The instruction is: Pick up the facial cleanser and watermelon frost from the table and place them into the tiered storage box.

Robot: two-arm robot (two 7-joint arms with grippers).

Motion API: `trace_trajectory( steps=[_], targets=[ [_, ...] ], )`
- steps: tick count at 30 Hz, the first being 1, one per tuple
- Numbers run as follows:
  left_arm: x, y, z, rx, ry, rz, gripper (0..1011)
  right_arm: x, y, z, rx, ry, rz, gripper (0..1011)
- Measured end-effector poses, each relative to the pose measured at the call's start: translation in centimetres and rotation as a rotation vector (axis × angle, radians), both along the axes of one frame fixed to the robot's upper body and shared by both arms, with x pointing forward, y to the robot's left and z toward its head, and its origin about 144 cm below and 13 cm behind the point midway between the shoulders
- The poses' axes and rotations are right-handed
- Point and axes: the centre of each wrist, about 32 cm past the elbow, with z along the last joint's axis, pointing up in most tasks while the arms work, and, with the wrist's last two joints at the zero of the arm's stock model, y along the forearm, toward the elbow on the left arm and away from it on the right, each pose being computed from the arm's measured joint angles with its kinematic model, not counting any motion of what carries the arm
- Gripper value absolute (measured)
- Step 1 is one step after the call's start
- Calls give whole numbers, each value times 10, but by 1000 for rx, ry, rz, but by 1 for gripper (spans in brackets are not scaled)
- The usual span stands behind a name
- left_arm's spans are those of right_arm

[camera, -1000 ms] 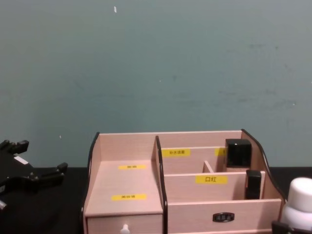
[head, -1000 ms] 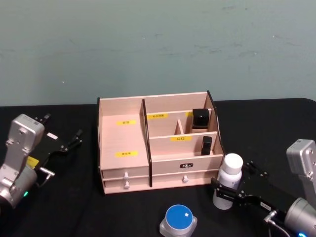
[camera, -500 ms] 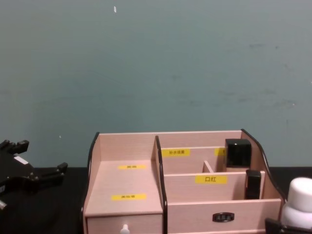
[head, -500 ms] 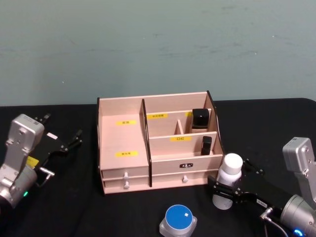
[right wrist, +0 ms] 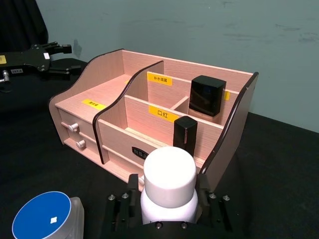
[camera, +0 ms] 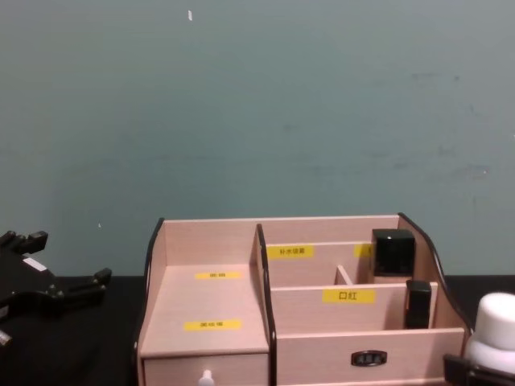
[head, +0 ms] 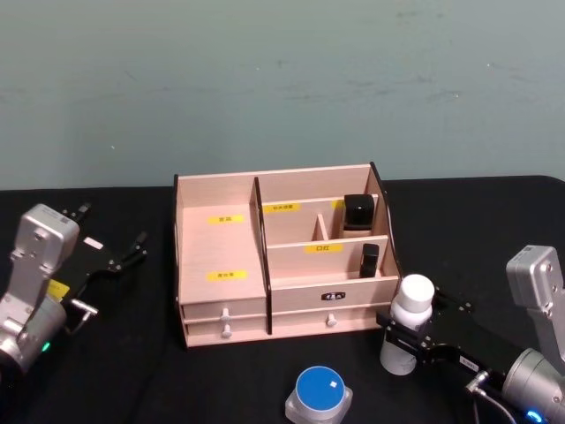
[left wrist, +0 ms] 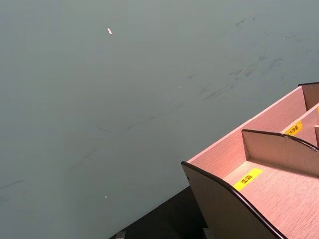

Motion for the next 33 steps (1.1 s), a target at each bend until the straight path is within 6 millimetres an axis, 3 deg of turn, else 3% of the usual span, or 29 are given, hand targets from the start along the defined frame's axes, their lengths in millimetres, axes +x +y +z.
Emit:
trace_trajectory(
  steps=[5,20,25,33],
  targets=[
    [0,0,0,0,0,0,1010,0,0,0,0,0,-1,604],
    [0,0,0,0,0,0,1010,1,2,1,11,-1,-1,601],
    [0,0,0,0,0,0,1010,9,8,20,22,-44,27,602],
    [0,0,0,0,0,0,1010,28,18,68,38,-166,110,602]
  ],
)
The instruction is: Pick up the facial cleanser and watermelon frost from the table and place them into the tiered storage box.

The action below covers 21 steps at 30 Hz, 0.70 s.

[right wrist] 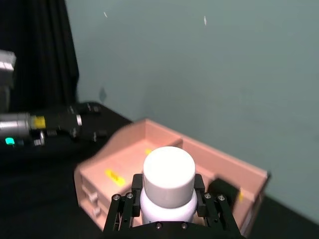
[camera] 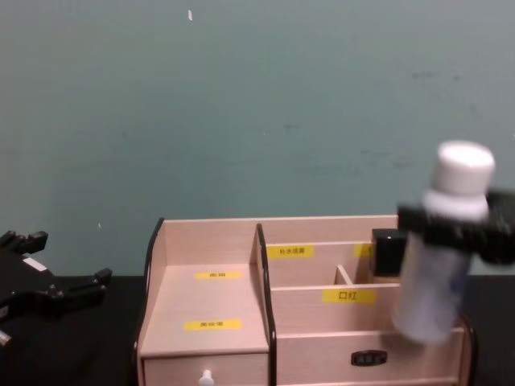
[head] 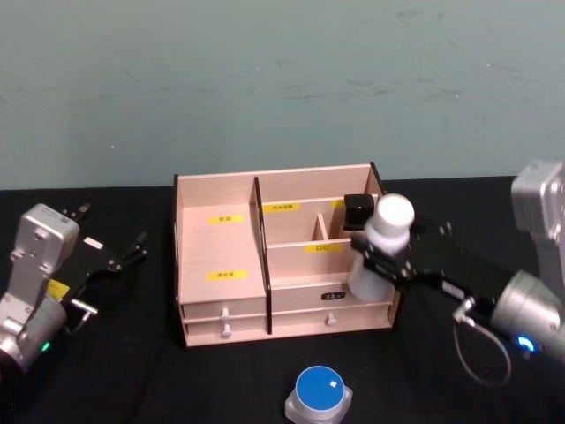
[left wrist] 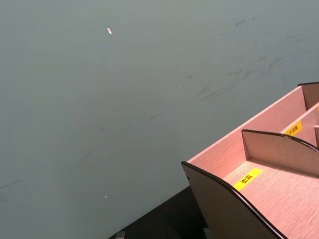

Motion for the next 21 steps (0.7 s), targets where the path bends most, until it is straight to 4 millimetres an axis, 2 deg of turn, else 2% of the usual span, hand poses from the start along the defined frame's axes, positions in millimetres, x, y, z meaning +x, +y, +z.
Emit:
trace_trajectory(
  steps=[5,8,21],
  targets=[
    [0,0,0,0,0,0,1010,18,10,18,25,-54,49,601],
    [0,0,0,0,0,0,1009,31,16,21,31,-76,72,602],
    [0,0,0,0,0,0,1010,84,40,10,22,-94,125,601]
  ],
)
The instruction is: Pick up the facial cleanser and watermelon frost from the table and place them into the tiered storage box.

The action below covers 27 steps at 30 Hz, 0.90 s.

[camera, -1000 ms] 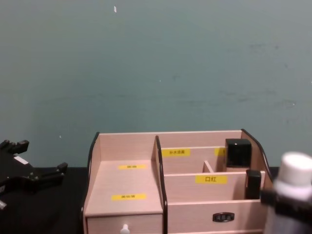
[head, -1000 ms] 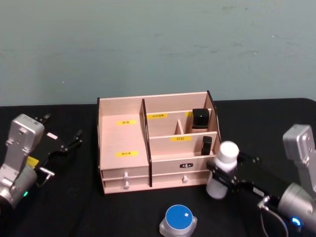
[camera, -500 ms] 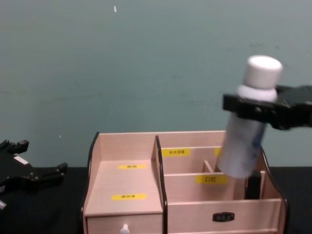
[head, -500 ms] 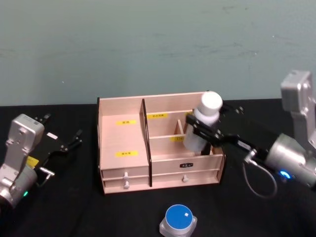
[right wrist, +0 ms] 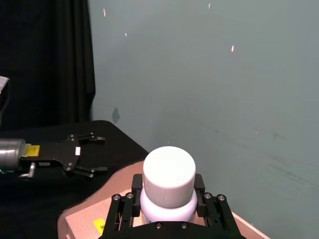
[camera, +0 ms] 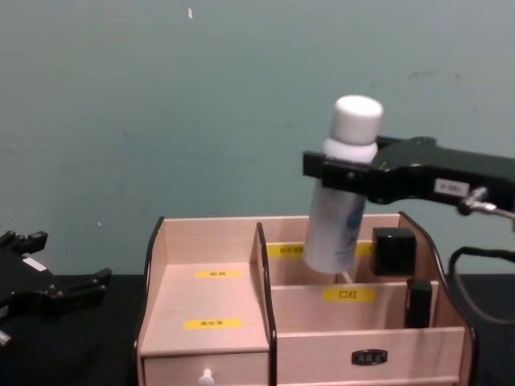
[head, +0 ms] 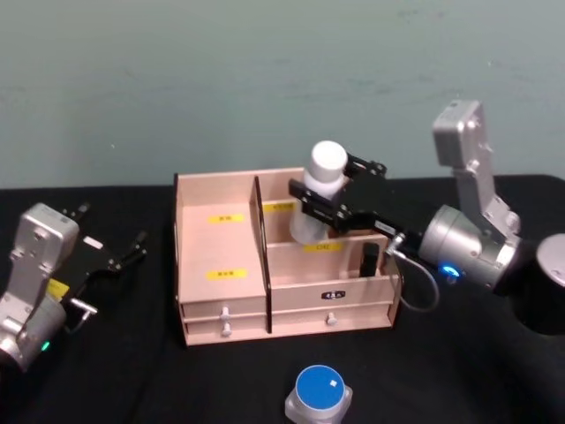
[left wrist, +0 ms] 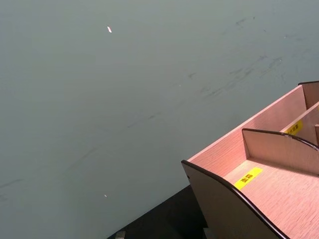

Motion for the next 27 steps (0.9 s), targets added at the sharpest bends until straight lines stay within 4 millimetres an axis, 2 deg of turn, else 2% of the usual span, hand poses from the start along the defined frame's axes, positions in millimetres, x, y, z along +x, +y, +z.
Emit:
trace_trajectory(
  steps=[6,27],
  targets=[
    [0,0,0,0,0,0,1010,15,5,-6,-14,5,-2,601],
    [0,0,0,0,0,0,1010,37,12,-22,-39,-7,4,601]
  ],
)
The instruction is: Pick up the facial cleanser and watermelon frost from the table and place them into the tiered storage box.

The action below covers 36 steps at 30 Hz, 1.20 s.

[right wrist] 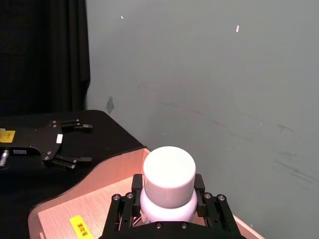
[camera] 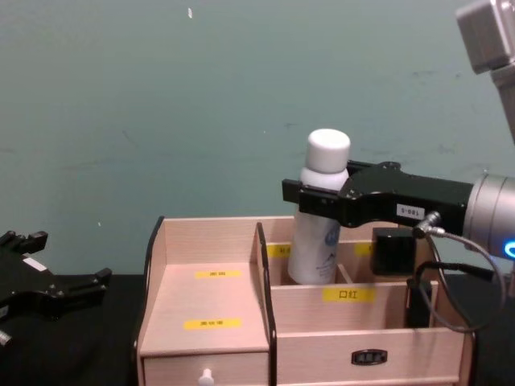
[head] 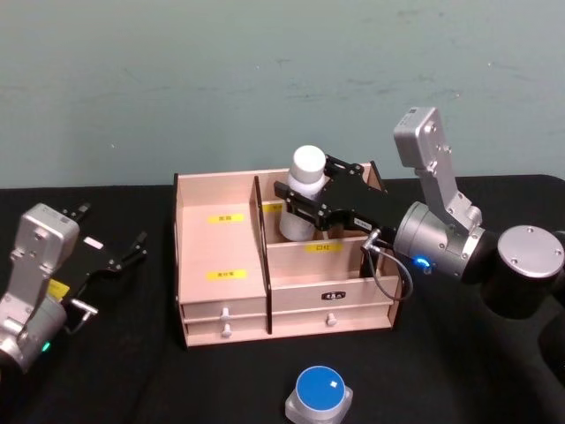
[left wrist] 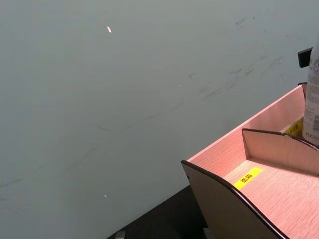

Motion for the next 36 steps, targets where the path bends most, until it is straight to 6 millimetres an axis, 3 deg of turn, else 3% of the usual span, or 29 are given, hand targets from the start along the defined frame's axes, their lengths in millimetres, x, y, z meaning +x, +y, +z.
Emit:
trace_trajectory(
  steps=[36],
  targets=[
    [0,0,0,0,0,0,1010,11,3,-27,1,94,13,601]
  ],
)
